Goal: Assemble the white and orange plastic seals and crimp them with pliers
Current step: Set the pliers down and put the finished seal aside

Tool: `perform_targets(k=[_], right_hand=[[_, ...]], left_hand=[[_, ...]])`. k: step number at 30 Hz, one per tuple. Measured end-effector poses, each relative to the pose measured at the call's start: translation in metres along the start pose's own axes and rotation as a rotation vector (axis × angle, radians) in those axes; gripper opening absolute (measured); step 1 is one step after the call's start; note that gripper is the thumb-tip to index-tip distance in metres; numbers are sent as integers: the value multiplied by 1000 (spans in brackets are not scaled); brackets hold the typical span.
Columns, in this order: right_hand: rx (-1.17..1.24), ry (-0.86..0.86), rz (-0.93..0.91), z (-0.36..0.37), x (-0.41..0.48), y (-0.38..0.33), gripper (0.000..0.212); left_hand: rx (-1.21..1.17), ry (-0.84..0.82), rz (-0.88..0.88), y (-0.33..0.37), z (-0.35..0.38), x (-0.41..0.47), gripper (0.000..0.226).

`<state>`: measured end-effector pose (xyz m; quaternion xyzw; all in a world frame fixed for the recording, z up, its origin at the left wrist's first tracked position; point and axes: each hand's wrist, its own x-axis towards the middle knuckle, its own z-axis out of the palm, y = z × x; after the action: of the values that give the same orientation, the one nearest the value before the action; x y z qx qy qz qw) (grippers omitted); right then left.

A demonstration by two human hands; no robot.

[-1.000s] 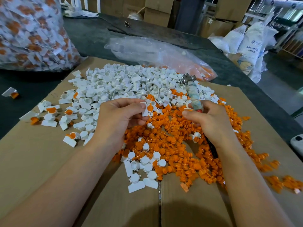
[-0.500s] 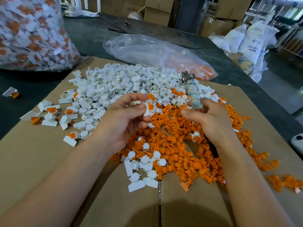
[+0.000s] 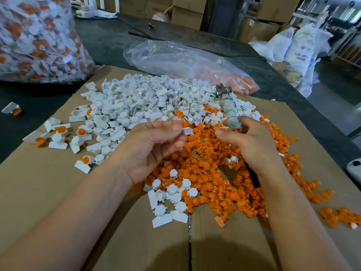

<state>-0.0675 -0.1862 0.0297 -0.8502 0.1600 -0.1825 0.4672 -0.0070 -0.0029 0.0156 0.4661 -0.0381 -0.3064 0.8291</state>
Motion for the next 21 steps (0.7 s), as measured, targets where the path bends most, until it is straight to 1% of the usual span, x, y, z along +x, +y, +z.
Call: perform_targets(k=[7, 11, 17, 21], right_hand=[[-10, -7, -9, 1, 0, -1, 20], [-5, -12, -12, 1, 0, -1, 21], [-15, -14, -16, 0, 0, 0, 23], [-22, -18, -13, 0, 1, 1, 23]], left_hand=[[-70, 65, -5, 1, 1, -1, 14], [-55, 74, -13, 1, 1, -1, 11], [-2, 67, -20, 0, 1, -1, 17], [14, 54, -16, 0, 2, -1, 16]])
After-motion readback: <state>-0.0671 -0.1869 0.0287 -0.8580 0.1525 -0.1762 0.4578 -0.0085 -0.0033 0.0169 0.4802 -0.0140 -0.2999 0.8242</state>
